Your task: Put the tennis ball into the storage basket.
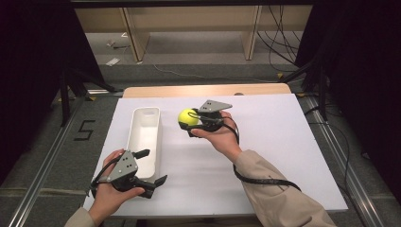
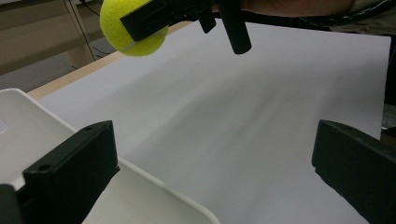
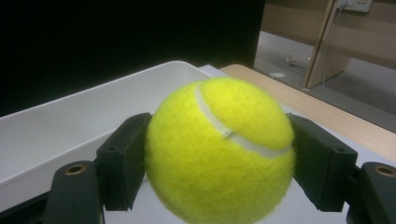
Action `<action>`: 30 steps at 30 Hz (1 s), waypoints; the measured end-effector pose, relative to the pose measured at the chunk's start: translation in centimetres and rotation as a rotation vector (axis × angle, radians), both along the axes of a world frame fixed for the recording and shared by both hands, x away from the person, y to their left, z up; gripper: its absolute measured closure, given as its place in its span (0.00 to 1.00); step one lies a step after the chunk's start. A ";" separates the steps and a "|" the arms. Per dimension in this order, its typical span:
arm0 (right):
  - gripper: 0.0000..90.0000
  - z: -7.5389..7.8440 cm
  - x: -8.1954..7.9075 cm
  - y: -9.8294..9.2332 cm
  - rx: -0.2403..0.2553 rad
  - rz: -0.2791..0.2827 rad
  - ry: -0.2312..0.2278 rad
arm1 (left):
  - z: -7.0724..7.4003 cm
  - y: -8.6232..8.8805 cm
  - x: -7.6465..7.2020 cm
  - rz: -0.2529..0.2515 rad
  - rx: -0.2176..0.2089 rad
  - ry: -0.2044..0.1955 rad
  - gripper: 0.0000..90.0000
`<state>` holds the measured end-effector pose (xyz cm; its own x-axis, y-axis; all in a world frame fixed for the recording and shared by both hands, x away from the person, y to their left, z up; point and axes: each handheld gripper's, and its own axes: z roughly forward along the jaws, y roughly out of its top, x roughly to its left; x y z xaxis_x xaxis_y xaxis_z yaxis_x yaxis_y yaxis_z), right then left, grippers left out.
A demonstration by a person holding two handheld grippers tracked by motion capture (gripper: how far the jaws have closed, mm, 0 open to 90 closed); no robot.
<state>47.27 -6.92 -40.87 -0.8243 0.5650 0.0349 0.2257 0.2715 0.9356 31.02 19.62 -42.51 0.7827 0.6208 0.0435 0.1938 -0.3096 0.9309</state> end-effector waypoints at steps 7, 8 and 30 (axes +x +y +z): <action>0.30 0.1 0.0 0.3 0.003 0.003 0.000 | 0.0 0.0 0.0 0.000 0.000 0.000 0.00; 0.30 0.1 0.0 0.3 0.004 0.004 0.001 | 0.0 0.0 0.0 -0.001 -0.001 0.001 0.00; 0.30 0.0 0.1 1.0 0.006 0.016 -0.001 | 0.0 0.0 0.0 0.000 0.003 -0.004 0.00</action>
<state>47.39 -5.90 -40.83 -0.8335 0.5512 0.0378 0.2207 0.2694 0.9374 31.05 19.62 -42.52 0.7827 0.6205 0.0482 0.1904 -0.3124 0.9307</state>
